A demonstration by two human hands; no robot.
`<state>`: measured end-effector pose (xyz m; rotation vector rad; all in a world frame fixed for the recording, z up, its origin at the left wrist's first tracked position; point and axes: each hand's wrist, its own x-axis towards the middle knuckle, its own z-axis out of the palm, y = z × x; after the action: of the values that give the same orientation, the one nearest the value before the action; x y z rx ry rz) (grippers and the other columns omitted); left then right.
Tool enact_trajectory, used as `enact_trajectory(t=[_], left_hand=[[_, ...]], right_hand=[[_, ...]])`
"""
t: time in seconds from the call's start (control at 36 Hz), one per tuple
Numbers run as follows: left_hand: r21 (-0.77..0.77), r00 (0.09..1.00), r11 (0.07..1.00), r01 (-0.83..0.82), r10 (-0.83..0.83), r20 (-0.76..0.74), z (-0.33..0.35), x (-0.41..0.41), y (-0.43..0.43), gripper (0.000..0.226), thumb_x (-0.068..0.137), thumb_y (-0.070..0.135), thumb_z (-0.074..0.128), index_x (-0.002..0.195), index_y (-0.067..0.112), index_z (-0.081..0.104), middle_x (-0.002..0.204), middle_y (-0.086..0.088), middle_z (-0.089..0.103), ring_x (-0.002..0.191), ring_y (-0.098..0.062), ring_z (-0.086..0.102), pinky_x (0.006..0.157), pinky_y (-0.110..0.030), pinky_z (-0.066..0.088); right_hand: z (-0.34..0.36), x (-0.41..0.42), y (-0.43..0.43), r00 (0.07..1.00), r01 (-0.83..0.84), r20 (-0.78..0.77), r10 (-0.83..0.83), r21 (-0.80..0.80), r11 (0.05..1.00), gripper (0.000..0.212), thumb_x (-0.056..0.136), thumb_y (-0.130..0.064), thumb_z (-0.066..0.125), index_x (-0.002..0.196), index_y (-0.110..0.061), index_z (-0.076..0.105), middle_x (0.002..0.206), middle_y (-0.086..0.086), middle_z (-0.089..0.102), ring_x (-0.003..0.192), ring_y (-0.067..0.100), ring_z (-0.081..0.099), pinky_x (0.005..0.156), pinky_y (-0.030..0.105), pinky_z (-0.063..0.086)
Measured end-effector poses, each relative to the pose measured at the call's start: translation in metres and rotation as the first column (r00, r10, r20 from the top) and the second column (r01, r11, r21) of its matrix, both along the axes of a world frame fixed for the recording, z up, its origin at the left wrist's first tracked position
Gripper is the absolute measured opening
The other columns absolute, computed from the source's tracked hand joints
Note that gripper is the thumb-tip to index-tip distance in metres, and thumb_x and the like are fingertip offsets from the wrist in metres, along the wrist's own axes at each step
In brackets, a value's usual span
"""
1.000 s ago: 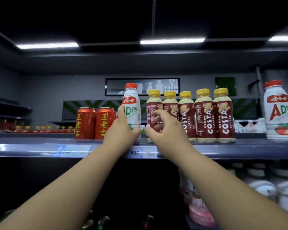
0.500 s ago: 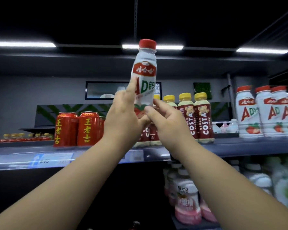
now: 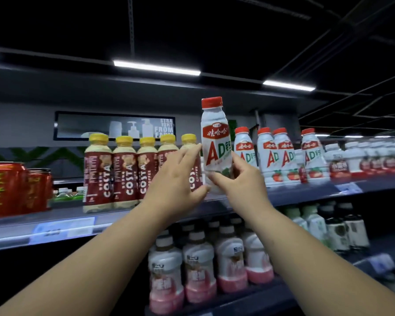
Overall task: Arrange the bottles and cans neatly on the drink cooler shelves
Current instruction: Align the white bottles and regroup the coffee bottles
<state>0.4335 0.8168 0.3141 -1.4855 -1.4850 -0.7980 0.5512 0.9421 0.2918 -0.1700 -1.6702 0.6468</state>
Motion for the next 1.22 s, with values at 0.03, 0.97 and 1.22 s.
enact_trajectory(t=[0.03,0.97,1.22], left_hand=[[-0.004,1.0,1.0,-0.023,0.023,0.017,-0.002,0.0,0.004,0.084,0.083,0.04,0.07,0.153,0.029,0.025,0.148,0.006,0.038,0.137,-0.013,0.035,0.113,-0.03,0.032],[-0.052,0.854,0.991,0.126,-0.082,0.513,-0.013,0.028,0.094,0.047,0.096,0.018,0.048,0.139,0.034,0.037,0.085,0.022,0.051,0.086,-0.009,0.055,0.07,-0.025,0.045],[-0.043,0.883,0.998,-0.053,0.067,0.465,-0.013,0.029,0.116,0.033,0.094,0.022,0.055,0.126,0.021,0.049,0.119,-0.003,0.062,0.1,-0.024,0.062,0.088,-0.042,0.053]], right_hand=[[-0.002,0.001,0.009,1.0,0.028,0.009,-0.028,-0.003,1.0,0.038,0.079,-0.039,0.078,0.115,-0.033,0.065,0.099,-0.018,0.074,0.095,0.002,0.068,0.085,0.041,0.058],[0.003,-0.032,0.08,0.918,0.255,0.3,-0.261,0.058,0.965,0.033,0.09,-0.05,0.062,0.101,-0.019,0.056,0.097,0.006,0.066,0.087,0.03,0.06,0.073,0.04,0.052],[-0.016,0.009,0.11,0.967,0.199,0.127,-0.222,0.175,0.964,0.039,0.091,-0.025,0.068,0.129,-0.015,0.063,0.119,0.005,0.068,0.106,0.019,0.063,0.094,0.039,0.053]])
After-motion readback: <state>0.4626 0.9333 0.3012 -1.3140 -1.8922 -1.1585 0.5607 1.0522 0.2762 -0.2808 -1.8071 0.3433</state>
